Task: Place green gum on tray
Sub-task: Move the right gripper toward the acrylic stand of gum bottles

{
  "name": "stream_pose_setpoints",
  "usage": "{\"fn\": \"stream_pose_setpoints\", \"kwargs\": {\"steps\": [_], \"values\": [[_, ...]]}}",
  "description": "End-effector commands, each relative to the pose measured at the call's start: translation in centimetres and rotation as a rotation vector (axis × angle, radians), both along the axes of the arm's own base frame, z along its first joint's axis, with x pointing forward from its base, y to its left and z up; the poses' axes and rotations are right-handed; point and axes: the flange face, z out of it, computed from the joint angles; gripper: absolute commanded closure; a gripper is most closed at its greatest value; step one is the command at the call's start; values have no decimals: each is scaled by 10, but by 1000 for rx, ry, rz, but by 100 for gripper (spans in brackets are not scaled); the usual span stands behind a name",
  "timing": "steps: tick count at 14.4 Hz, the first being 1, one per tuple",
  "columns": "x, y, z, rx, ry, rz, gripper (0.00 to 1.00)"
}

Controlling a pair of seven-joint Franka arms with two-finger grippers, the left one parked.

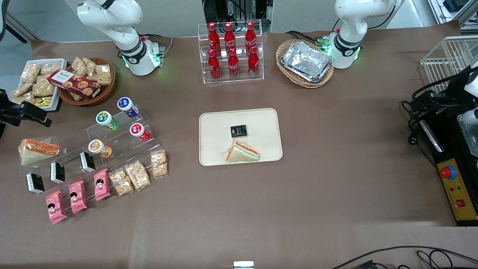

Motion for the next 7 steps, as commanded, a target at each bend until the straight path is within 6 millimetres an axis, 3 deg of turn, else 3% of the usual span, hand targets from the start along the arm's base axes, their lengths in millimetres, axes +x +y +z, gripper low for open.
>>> {"fn": "stream_pose_setpoints", "kwargs": {"steps": [1, 7], "values": [[-1, 14, -2, -8, 16, 19, 0], [0, 12, -1, -13, 9, 14, 0]]}}
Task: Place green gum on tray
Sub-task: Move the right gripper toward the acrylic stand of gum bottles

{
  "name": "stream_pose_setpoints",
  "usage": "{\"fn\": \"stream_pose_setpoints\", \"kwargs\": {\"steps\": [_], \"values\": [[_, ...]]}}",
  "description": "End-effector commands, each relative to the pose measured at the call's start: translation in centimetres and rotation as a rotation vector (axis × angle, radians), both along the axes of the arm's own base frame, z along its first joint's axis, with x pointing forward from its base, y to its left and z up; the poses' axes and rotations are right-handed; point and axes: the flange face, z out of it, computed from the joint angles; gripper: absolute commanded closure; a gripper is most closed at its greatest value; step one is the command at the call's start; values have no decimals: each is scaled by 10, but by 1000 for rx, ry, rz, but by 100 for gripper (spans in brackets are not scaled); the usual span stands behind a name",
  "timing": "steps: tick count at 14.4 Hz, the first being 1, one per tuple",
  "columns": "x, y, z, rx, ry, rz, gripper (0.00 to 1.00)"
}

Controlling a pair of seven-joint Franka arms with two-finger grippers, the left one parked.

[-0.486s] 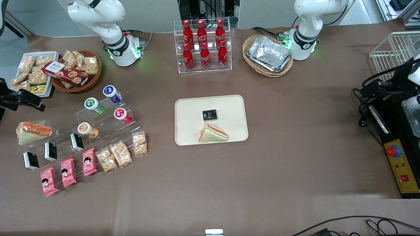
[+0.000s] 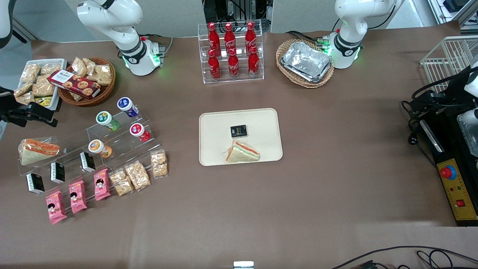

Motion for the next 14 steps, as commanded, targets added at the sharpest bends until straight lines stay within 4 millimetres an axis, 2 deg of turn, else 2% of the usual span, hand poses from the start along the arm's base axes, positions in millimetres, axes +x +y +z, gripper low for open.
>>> {"fn": "stream_pose_setpoints", "kwargs": {"steps": [1, 6, 7, 9, 11, 13, 14], "values": [[-1, 1, 3, -17, -1, -7, 0], [-7, -6, 2, -13, 8, -9, 0], [-15, -6, 1, -12, 11, -11, 0], [-42, -6, -3, -3, 21, 1, 0], [-79, -5, -13, -1, 32, 7, 0], [-124, -1, -27, -1, -39, 14, 0], [-136, 3, -33, -2, -56, 21, 0]]}}
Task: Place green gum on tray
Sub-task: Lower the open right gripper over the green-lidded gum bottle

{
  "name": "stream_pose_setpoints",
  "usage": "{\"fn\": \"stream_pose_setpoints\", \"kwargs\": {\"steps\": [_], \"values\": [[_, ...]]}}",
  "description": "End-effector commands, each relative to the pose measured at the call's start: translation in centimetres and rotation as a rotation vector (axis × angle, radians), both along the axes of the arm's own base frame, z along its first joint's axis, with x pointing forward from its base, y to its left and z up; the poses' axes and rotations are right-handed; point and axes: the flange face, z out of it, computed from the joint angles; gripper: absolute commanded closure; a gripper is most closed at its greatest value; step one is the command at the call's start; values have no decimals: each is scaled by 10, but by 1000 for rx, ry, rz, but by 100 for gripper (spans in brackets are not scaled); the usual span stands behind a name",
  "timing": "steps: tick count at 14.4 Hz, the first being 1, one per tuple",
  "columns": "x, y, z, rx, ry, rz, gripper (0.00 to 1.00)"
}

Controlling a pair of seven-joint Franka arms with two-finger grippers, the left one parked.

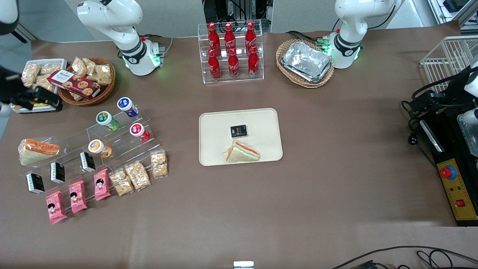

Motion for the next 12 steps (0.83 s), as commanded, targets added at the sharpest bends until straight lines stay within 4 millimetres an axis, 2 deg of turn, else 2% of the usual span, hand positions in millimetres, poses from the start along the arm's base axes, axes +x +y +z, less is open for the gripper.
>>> {"fn": "stream_pose_setpoints", "kwargs": {"steps": [1, 4, 6, 9, 12], "values": [[-67, 8, -21, -7, -76, 24, 0], [-66, 11, -23, -8, -71, 28, 0], [-60, 12, -36, -8, -55, 25, 0], [-42, 16, -65, -12, -6, 25, 0], [-39, 19, -116, -13, 40, -13, 0]]}}
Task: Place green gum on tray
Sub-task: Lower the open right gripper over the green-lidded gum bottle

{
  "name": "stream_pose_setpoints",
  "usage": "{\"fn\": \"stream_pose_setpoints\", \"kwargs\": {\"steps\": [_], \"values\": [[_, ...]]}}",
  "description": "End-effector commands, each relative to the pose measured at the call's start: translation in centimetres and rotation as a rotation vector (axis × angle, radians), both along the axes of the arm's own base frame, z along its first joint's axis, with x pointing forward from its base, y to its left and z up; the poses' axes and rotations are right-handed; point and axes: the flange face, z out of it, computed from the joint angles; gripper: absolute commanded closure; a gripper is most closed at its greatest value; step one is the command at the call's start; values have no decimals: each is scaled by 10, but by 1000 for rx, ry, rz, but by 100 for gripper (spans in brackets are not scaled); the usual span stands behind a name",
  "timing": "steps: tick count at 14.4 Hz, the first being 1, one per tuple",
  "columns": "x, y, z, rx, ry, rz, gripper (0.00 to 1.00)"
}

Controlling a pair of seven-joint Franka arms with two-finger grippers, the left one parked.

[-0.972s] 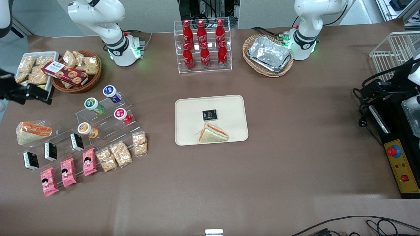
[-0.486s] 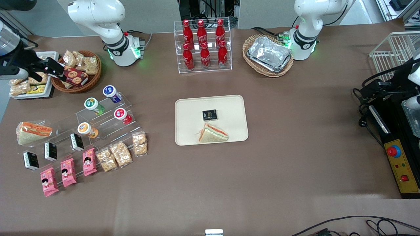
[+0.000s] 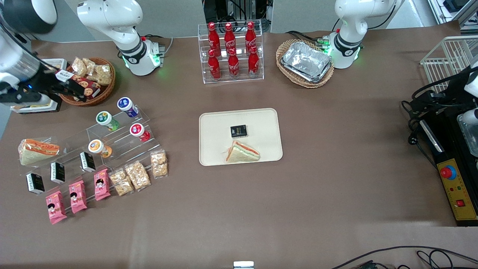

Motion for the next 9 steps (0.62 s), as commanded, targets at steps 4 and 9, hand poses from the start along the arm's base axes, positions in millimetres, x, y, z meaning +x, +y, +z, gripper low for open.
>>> {"fn": "stream_pose_setpoints", "kwargs": {"steps": [4, 9], "values": [[-3, 5, -101, -19, 7, -44, 0], [5, 6, -140, -23, 19, -87, 0]]}}
